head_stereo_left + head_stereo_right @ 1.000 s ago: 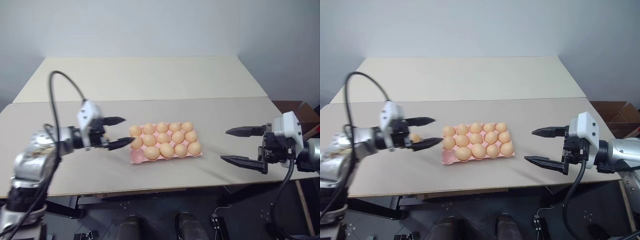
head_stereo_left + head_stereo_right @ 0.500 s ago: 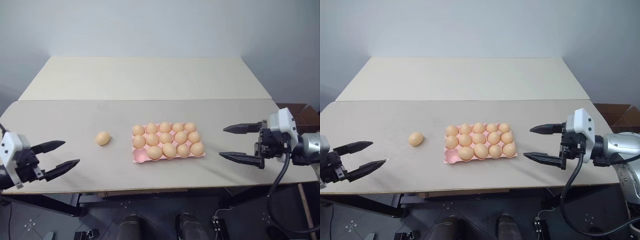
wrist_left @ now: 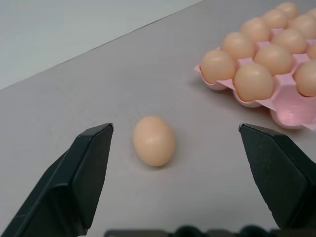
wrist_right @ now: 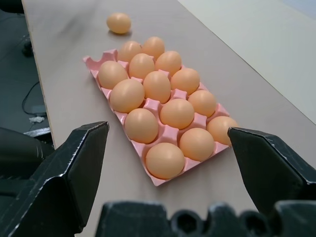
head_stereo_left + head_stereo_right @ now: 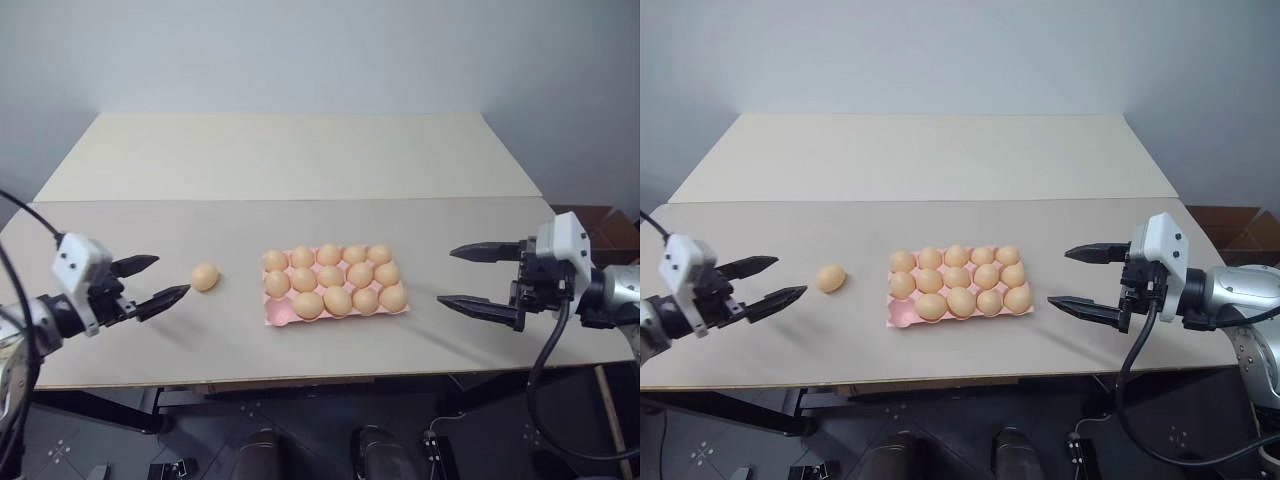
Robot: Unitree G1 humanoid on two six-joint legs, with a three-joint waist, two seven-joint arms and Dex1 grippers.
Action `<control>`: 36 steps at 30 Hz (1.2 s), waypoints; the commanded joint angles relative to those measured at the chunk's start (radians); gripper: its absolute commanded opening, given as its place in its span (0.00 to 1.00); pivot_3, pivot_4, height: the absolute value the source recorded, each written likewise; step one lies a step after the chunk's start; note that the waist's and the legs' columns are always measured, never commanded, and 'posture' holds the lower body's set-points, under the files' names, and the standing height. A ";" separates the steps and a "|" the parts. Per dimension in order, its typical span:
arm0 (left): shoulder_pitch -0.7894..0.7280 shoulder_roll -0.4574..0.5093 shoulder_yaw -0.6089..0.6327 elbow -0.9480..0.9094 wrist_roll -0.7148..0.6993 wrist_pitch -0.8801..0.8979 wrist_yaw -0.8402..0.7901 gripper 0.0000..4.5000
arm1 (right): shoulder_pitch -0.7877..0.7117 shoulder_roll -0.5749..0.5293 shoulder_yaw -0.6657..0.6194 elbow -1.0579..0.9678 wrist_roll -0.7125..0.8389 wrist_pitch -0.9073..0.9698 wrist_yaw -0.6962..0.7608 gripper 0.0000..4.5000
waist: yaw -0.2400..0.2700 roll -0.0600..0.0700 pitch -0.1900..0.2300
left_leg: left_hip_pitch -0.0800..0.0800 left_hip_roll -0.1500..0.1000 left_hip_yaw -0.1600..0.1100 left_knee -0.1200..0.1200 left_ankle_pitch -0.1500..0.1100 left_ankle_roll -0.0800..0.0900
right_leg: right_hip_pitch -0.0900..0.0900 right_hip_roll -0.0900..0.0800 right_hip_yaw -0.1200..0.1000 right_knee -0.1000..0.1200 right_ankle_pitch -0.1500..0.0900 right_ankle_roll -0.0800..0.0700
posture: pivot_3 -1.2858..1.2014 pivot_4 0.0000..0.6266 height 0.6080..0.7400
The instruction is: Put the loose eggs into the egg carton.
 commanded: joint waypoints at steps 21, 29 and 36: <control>-0.355 -0.115 -0.312 0.326 0.158 0.074 0.088 0.36 | 0.078 -0.011 -0.128 -0.137 0.056 0.037 -0.059 1.00 | -0.001 -0.001 0.000 | -0.001 -0.001 -0.001 0.000 0.000 0.000 | 0.000 0.000 0.000 0.000 0.001 0.001 | 0.52 0.24 1.00; -0.274 -0.026 -0.312 0.101 0.025 -0.019 -0.233 0.36 | 0.085 -0.003 -0.122 -0.149 0.065 0.035 -0.074 1.00 | -0.003 -0.001 0.000 | -0.001 -0.001 -0.001 0.000 0.000 0.000 | 0.000 0.000 0.000 -0.001 0.001 0.001 | 0.52 0.24 1.00; -0.277 -0.079 -0.401 0.038 0.027 -0.082 -0.312 0.36 | 0.092 0.004 -0.116 -0.155 0.063 0.031 -0.086 1.00 | 0.001 -0.001 0.000 | -0.001 -0.001 -0.001 0.001 0.000 0.000 | 0.001 0.000 0.000 -0.001 0.000 0.001 | 0.52 0.24 1.00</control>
